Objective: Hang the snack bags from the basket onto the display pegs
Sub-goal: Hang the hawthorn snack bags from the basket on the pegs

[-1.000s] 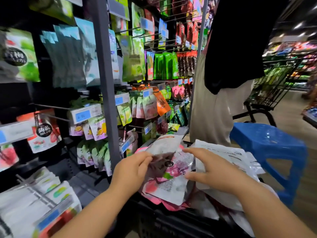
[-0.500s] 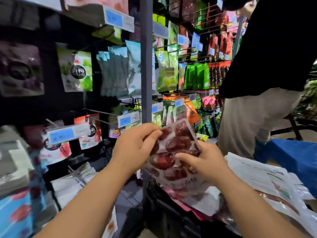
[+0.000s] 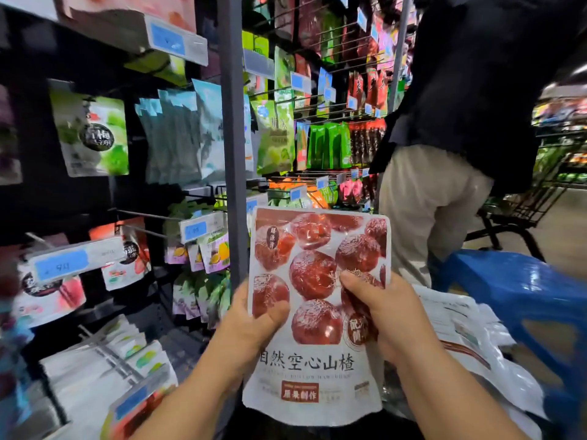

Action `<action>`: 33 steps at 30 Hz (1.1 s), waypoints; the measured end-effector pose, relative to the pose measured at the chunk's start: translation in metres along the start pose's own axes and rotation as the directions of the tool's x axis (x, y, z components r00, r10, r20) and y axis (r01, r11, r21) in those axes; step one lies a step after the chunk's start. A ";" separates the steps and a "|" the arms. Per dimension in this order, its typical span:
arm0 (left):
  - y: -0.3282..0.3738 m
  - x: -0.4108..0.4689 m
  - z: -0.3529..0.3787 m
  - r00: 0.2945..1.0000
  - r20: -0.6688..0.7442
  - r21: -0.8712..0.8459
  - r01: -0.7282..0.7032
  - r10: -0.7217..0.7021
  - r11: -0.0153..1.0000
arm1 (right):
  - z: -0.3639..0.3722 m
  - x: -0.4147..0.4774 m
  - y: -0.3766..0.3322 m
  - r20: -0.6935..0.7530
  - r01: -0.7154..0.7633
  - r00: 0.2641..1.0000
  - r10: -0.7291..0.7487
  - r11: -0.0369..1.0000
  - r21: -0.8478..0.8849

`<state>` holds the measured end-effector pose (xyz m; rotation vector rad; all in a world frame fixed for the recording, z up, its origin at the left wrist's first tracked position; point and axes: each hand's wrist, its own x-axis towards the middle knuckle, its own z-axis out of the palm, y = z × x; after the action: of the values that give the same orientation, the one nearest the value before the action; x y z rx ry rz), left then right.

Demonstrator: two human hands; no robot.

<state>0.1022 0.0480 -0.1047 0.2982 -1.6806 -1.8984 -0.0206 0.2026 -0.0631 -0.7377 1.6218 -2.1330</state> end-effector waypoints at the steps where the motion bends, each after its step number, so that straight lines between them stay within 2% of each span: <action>1: -0.007 -0.002 0.003 0.995 0.090 -0.055 0.036 -0.031 0.998 | -0.002 -0.001 -0.001 -0.010 0.001 1.000 -0.001 1.000 0.007; 5: -0.026 -0.010 0.009 0.959 0.272 -0.152 0.126 -0.081 0.980 | -0.011 -0.005 0.000 -0.072 0.011 0.997 -0.009 1.000 0.023; 10: -0.043 -0.013 0.025 0.950 0.277 -0.110 0.181 -0.145 0.977 | -0.032 -0.007 -0.004 -0.079 -0.024 0.997 0.021 0.999 -0.029; 12: -0.046 -0.013 0.029 0.962 0.238 -0.107 0.160 -0.131 0.981 | -0.047 -0.007 -0.008 -0.092 0.022 0.995 -0.037 0.987 -0.160; 15: -0.052 -0.012 0.028 0.966 0.214 -0.106 0.171 -0.145 0.980 | -0.087 -0.003 -0.013 -0.256 0.114 0.928 -0.272 0.859 -0.499; 17: -0.057 -0.012 0.027 0.967 0.192 -0.094 0.191 -0.170 0.977 | -0.119 -0.001 -0.012 -0.375 -0.004 0.875 -0.308 0.768 -0.641; 21: -0.063 -0.011 0.025 0.971 0.141 -0.083 0.207 -0.194 0.975 | -0.169 0.002 0.004 -0.548 -0.478 0.836 0.007 0.499 -0.723; 24: -0.065 -0.009 0.027 0.969 0.122 -0.096 0.228 -0.216 0.969 | -0.181 -0.002 0.014 -0.571 -0.581 0.804 0.167 0.424 -0.694; 26: -0.065 -0.009 0.029 0.966 0.108 -0.118 0.245 -0.233 0.962 | -0.185 -0.004 0.016 -0.566 -0.604 0.793 0.226 0.413 -0.681; 27: -0.065 -0.009 0.029 0.965 0.103 -0.121 0.253 -0.241 0.960 | -0.186 -0.003 0.017 -0.562 -0.605 0.791 0.241 0.439 -0.664; 30: -0.065 -0.008 0.026 0.959 0.080 -0.108 0.279 -0.272 0.954 | -0.185 -0.005 0.018 -0.547 -0.578 0.795 0.264 0.604 -0.549; 33: -0.065 -0.006 0.021 0.964 0.038 -0.098 0.264 -0.262 0.959 | -0.185 -0.006 0.017 -0.548 -0.542 0.808 0.217 0.640 -0.545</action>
<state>0.0784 0.0719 -0.1647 0.4790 -1.6180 -2.1820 -0.1273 0.3448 -0.1184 -0.0098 2.5919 -1.3969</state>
